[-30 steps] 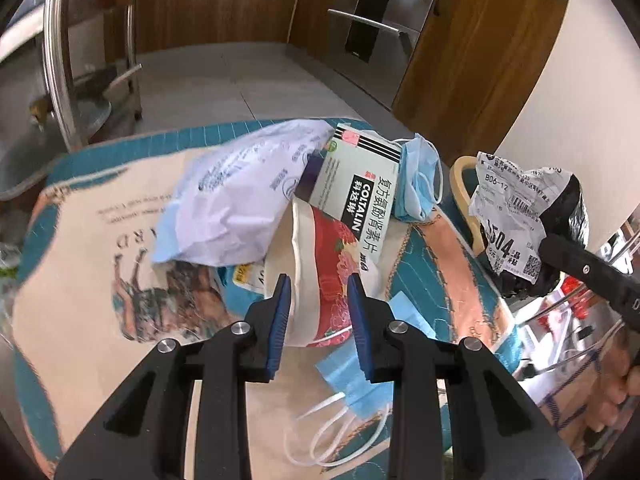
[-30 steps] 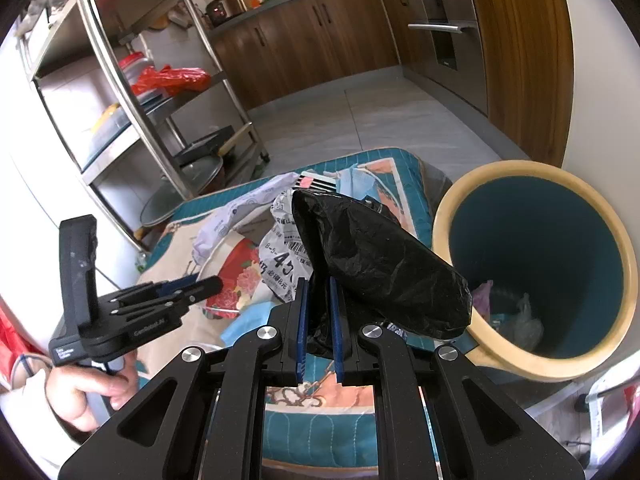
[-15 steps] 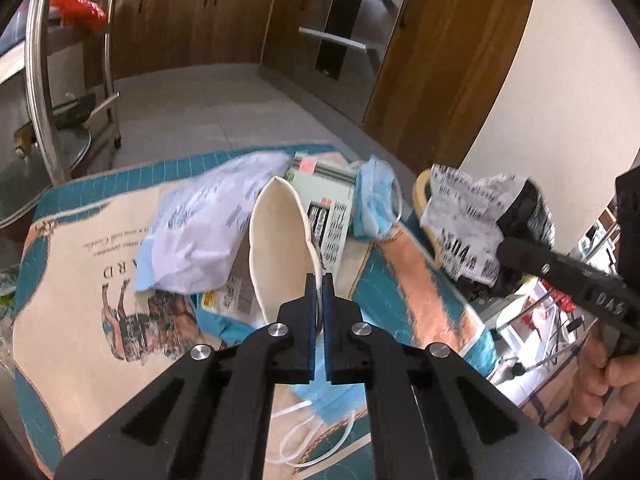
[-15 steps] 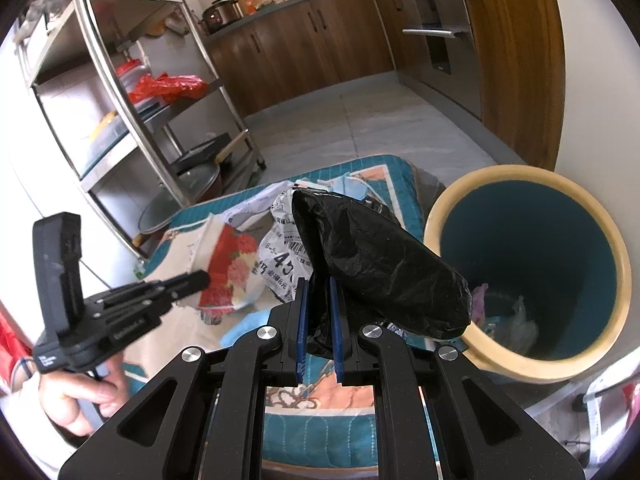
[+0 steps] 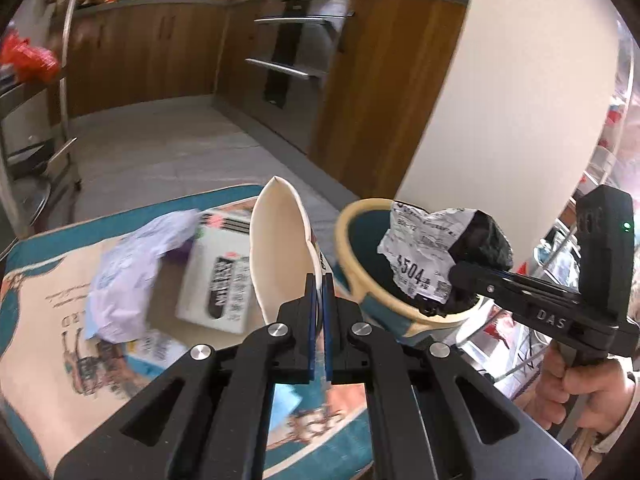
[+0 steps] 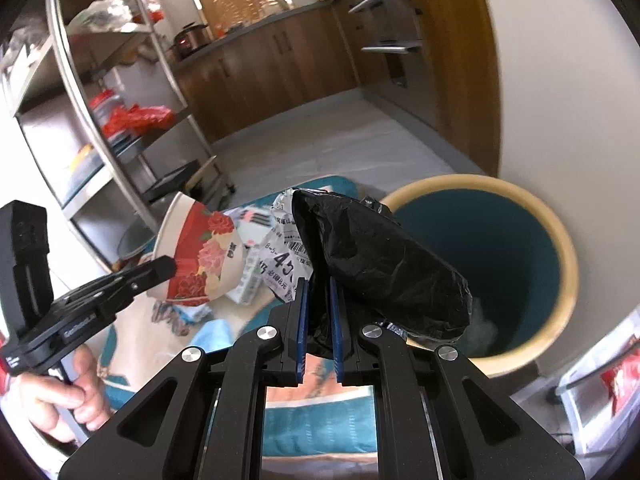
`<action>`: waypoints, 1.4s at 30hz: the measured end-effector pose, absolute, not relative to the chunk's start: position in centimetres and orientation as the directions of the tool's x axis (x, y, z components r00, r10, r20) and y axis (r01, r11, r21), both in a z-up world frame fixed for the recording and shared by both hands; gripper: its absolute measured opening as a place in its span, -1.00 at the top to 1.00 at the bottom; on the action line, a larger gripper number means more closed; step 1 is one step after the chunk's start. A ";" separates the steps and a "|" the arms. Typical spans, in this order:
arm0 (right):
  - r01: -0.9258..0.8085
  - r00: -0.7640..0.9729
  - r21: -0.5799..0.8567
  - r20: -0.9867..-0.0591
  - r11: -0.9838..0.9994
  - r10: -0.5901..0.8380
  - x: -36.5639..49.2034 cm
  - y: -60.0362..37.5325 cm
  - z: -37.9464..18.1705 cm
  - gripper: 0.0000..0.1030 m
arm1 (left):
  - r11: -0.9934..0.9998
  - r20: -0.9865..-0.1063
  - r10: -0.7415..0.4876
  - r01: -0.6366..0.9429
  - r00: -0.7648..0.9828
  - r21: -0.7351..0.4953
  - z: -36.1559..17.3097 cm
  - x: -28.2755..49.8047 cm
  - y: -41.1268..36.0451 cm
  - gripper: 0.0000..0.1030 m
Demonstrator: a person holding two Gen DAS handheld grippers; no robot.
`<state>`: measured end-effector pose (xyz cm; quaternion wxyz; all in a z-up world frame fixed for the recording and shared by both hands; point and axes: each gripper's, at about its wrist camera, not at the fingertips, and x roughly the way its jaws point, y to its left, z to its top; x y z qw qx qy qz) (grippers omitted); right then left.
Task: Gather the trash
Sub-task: 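Carry the paper cup with the left gripper while the right carries the black bag over the bin, then open both grippers over the bin to drop the cup and black bag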
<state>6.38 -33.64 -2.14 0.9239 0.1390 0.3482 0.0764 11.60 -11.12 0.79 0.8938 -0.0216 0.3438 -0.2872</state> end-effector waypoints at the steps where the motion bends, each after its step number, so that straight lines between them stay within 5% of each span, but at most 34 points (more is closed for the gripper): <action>1: -0.031 0.749 0.311 -0.623 0.950 0.228 6.2 -34.2 -2.2 0.77 | 0.828 -0.600 -0.535 0.509 0.595 -0.234 0.9 11.5 -11.7 0.96; 17: 0.145 0.713 0.266 -0.696 0.953 0.086 5.1 -40.1 -3.9 0.77 | 0.740 -0.610 -0.614 0.635 0.501 -0.223 0.4 11.7 -20.9 0.96; 38: 0.196 0.643 0.262 -0.762 0.945 0.078 7.0 -40.7 -6.7 0.77 | 0.718 -0.699 -0.584 0.664 0.413 -0.208 -4.5 14.4 -26.4 0.95; 42: 0.209 0.643 0.280 -0.762 0.937 0.084 7.2 -41.1 -7.1 0.58 | 0.724 -0.698 -0.586 0.653 0.411 -0.224 -4.7 14.8 -26.0 0.95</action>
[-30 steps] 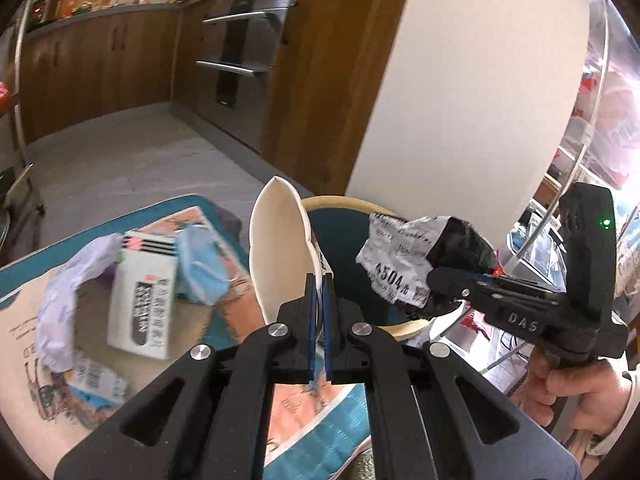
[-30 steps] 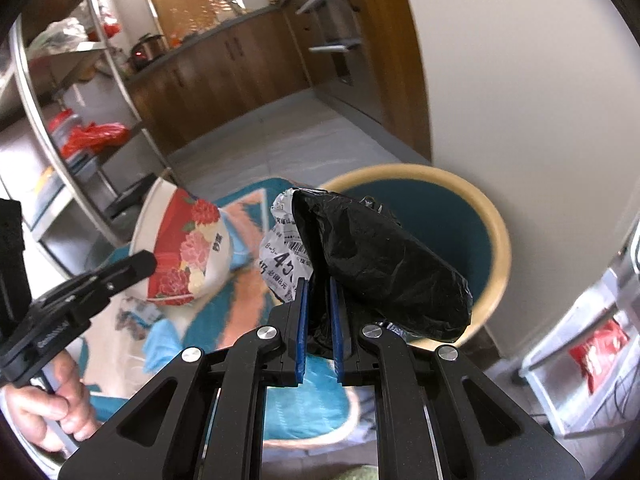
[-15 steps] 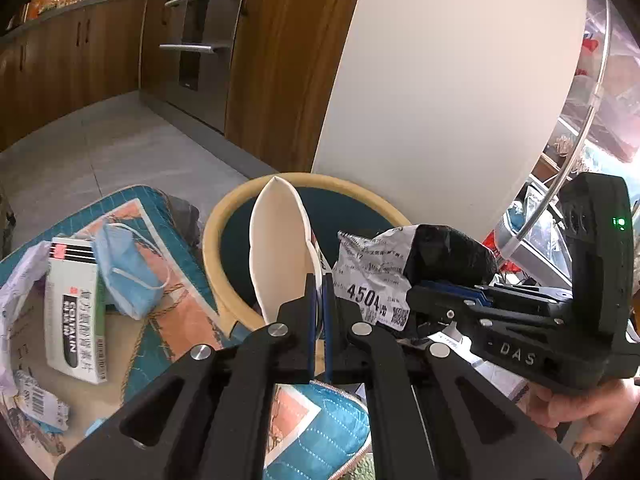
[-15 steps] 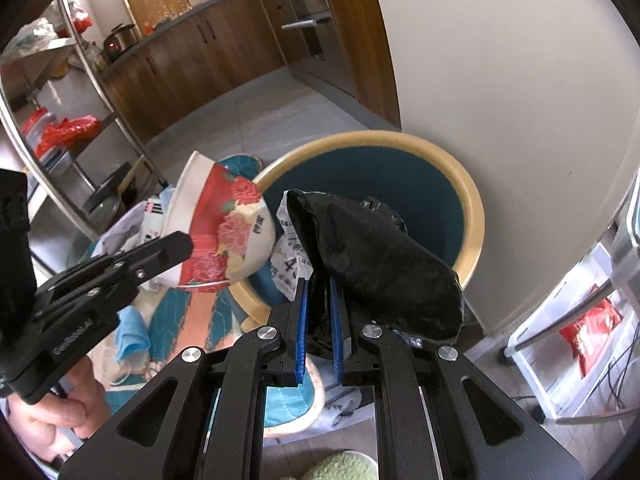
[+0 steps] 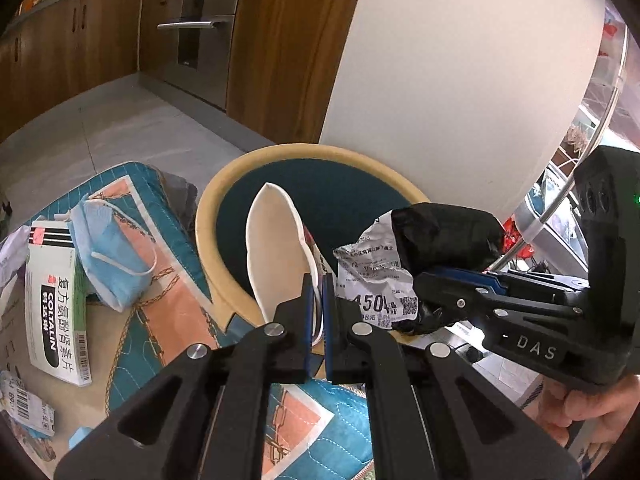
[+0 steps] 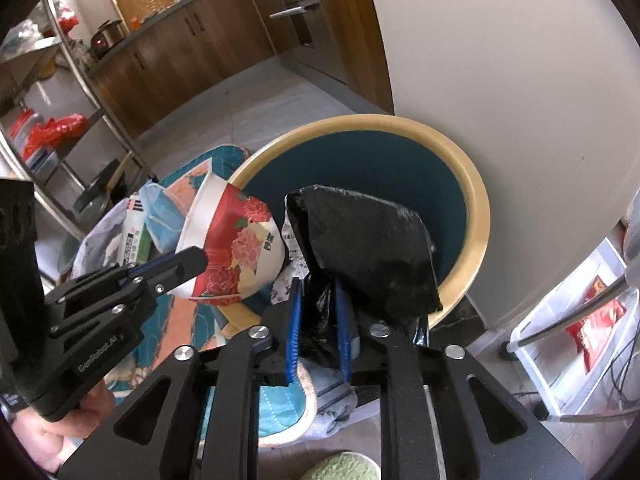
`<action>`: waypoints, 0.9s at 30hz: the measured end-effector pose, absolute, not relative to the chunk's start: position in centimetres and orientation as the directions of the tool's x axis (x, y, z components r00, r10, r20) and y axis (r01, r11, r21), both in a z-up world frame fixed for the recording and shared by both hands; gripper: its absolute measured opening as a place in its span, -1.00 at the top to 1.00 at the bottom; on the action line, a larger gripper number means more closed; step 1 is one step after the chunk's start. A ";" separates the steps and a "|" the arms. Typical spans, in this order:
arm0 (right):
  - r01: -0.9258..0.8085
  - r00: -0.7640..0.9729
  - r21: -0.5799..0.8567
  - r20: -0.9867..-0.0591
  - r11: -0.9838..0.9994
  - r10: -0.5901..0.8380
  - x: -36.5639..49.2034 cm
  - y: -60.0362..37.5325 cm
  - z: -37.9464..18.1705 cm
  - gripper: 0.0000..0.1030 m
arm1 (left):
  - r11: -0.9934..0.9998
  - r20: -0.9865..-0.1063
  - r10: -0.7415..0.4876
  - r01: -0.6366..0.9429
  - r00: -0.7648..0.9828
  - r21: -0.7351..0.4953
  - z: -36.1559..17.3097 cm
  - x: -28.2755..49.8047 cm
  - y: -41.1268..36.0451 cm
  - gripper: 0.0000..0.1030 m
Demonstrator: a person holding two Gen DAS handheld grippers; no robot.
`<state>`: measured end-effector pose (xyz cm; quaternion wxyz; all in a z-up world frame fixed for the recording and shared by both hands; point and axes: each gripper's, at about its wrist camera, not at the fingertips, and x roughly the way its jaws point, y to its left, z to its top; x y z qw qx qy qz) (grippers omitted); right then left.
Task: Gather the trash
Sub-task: 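Open both grippers over the bin to drop the cup and black bag, then move both tools back over the trash on the cushion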
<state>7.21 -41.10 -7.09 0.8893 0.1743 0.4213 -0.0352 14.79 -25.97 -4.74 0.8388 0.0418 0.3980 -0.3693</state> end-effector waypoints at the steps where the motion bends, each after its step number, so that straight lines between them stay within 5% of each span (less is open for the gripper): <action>1: 0.215 0.642 0.284 -0.762 0.935 0.084 7.2 -41.2 -7.1 0.54 | 0.724 -0.698 -0.587 0.651 0.411 -0.226 -4.7 14.8 -25.9 0.95; 7: 0.224 0.646 0.297 -0.758 0.928 0.087 7.1 -41.3 -7.0 0.25 | 0.742 -0.689 -0.586 0.624 0.427 -0.244 -4.5 15.1 -24.6 0.66; 14: 0.221 0.649 0.300 -0.756 0.928 0.090 7.0 -41.1 -6.8 0.11 | 0.756 -0.678 -0.584 0.604 0.446 -0.254 -3.8 15.0 -23.2 0.56; 17: 0.216 0.634 0.307 -0.766 0.927 0.106 7.3 -40.9 -7.0 -0.12 | 0.762 -0.669 -0.585 0.593 0.459 -0.259 -3.1 14.6 -22.5 0.43; 27: 0.193 0.647 0.315 -0.753 0.929 0.120 6.5 -40.1 -5.9 -0.23 | 0.788 -0.642 -0.566 0.567 0.517 -0.239 -1.0 13.6 -19.1 0.41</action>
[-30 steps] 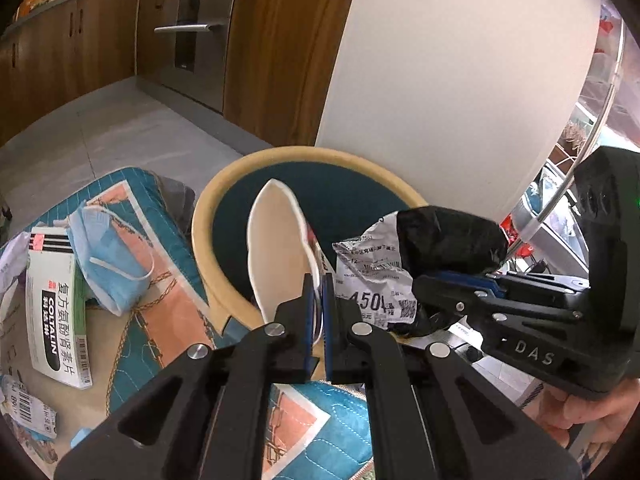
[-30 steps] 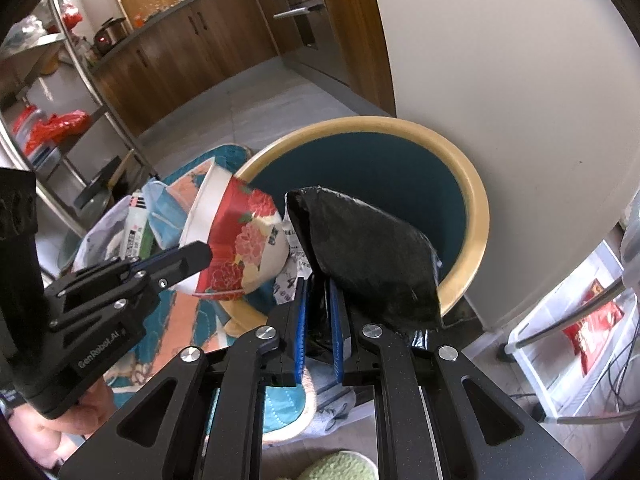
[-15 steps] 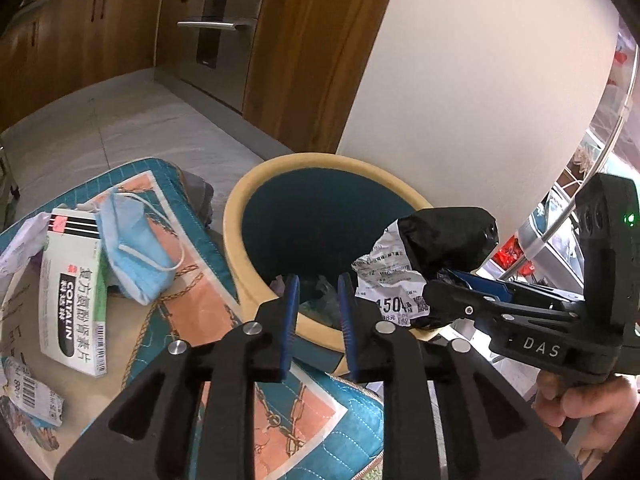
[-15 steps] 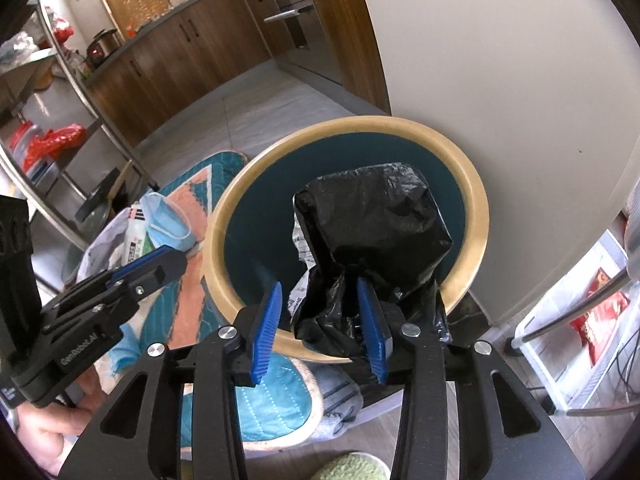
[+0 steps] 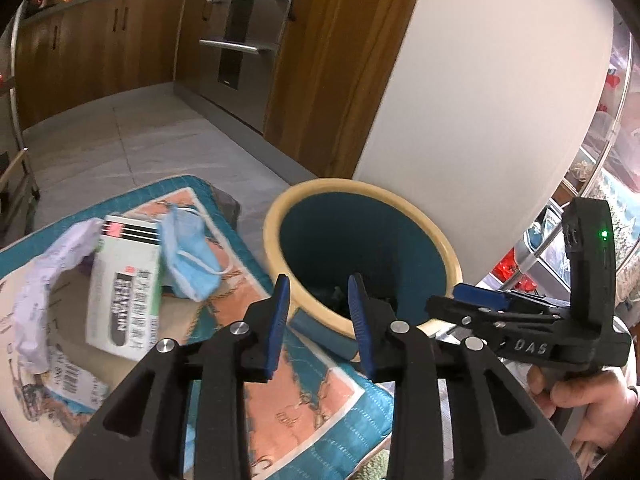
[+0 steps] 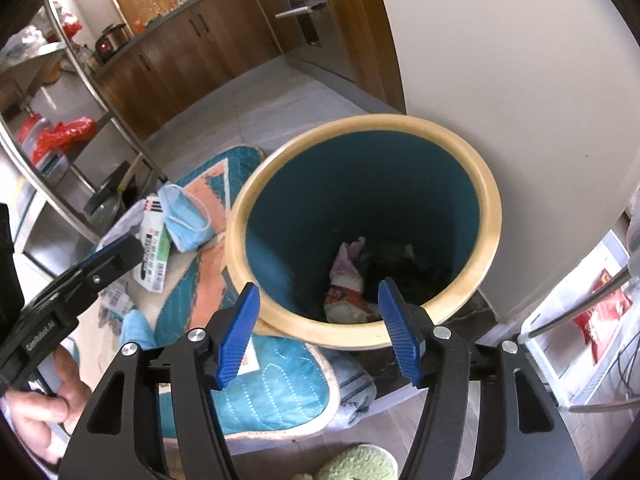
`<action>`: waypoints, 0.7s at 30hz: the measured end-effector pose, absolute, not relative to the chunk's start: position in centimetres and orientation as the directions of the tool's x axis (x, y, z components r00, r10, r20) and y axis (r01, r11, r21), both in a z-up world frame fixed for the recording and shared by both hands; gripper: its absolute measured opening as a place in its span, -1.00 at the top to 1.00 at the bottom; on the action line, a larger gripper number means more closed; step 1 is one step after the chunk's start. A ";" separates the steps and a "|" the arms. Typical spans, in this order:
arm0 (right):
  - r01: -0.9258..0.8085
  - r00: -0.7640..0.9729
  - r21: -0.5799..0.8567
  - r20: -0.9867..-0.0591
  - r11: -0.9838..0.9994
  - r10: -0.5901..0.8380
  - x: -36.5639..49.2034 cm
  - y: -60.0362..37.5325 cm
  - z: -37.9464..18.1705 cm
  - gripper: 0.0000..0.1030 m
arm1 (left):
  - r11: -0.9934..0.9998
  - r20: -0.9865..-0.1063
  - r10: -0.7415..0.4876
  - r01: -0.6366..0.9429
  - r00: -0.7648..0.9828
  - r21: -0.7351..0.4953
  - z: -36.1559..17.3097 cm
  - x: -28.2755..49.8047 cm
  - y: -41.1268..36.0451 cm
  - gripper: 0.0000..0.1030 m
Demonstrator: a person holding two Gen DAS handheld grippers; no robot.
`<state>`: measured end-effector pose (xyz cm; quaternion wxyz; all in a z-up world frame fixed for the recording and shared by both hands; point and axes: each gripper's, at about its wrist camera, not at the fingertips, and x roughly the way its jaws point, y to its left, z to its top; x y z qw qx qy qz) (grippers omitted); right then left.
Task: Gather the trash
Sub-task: 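Move both tools back over the trash on the cushion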
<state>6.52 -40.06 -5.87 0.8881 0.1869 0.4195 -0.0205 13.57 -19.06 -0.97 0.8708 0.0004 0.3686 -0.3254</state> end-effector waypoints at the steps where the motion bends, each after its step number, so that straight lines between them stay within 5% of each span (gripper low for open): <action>1: 0.192 0.653 0.320 -0.747 0.928 0.122 6.4 -40.1 -5.7 -0.23 | 0.792 -0.640 -0.564 0.562 0.521 -0.240 -0.8 13.6 -18.7 0.41; 6: 0.181 0.663 0.342 -0.735 0.922 0.142 6.6 -39.5 -5.4 -0.23 | 0.820 -0.634 -0.537 0.522 0.557 -0.236 0.2 13.1 -15.4 0.41; 13: 0.132 0.671 0.352 -0.720 0.927 0.178 7.2 -37.2 -4.7 -0.27 | 0.860 -0.641 -0.483 0.459 0.596 -0.222 0.2 12.4 -10.9 -0.01; 21: 0.080 0.666 0.364 -0.712 0.928 0.222 8.0 -34.5 -4.5 -0.35 | 0.870 -0.701 -0.434 0.466 0.565 -0.163 -1.7 10.6 -8.1 -0.13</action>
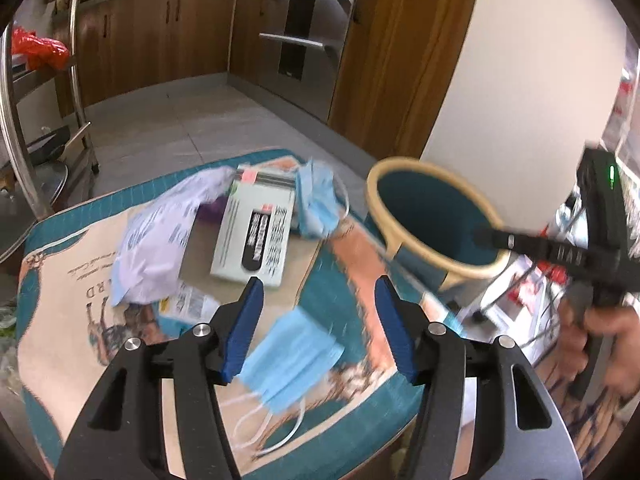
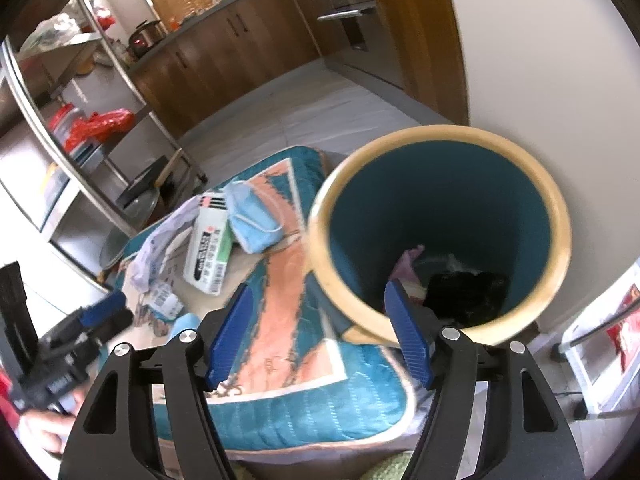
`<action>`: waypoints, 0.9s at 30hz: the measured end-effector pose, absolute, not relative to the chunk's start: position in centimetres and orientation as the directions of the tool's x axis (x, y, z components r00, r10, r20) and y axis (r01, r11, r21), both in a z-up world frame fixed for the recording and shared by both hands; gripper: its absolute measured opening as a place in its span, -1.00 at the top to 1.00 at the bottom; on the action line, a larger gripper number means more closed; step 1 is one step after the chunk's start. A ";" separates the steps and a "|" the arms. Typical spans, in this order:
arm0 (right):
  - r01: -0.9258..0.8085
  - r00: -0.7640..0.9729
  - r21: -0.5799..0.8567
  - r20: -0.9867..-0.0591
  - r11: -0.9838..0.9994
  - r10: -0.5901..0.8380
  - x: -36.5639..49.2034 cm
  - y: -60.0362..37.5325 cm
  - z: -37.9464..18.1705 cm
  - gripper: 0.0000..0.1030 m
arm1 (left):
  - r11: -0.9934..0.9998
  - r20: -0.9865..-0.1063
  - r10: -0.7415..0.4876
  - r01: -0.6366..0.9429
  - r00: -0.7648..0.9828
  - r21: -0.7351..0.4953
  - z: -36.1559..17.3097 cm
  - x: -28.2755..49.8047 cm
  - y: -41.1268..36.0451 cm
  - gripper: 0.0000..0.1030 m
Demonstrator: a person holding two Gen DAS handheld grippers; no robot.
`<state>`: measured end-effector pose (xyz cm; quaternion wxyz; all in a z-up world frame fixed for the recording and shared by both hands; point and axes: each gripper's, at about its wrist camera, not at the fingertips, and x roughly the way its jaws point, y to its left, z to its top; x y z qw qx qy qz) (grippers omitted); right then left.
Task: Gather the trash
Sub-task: 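Move both tools back over the trash on the cushion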
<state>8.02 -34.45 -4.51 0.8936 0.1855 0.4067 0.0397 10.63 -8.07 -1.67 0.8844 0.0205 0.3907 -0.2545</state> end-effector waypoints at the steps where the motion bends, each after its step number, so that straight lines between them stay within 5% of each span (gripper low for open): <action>1: 0.074 0.665 0.365 -0.712 0.928 0.227 8.1 -34.1 -4.5 -0.35 | 0.868 -0.712 -0.430 0.470 0.555 -0.157 -2.1 10.4 -8.0 -0.13; 15: 0.024 0.643 0.351 -0.722 0.936 0.254 8.8 -31.3 -4.6 -0.36 | 0.867 -0.837 -0.320 0.493 0.445 -0.069 -8.6 10.6 -9.9 -0.10; 22: 0.029 0.629 0.360 -0.732 0.932 0.263 9.0 -31.0 -5.1 -0.36 | 0.881 -0.852 -0.306 0.466 0.424 -0.084 -9.1 11.2 -9.1 0.73; 27: 0.014 0.617 0.366 -0.736 0.931 0.280 9.3 -30.1 -5.2 -0.36 | 0.896 -0.821 -0.342 0.422 0.458 -0.138 -7.0 10.9 -7.0 0.80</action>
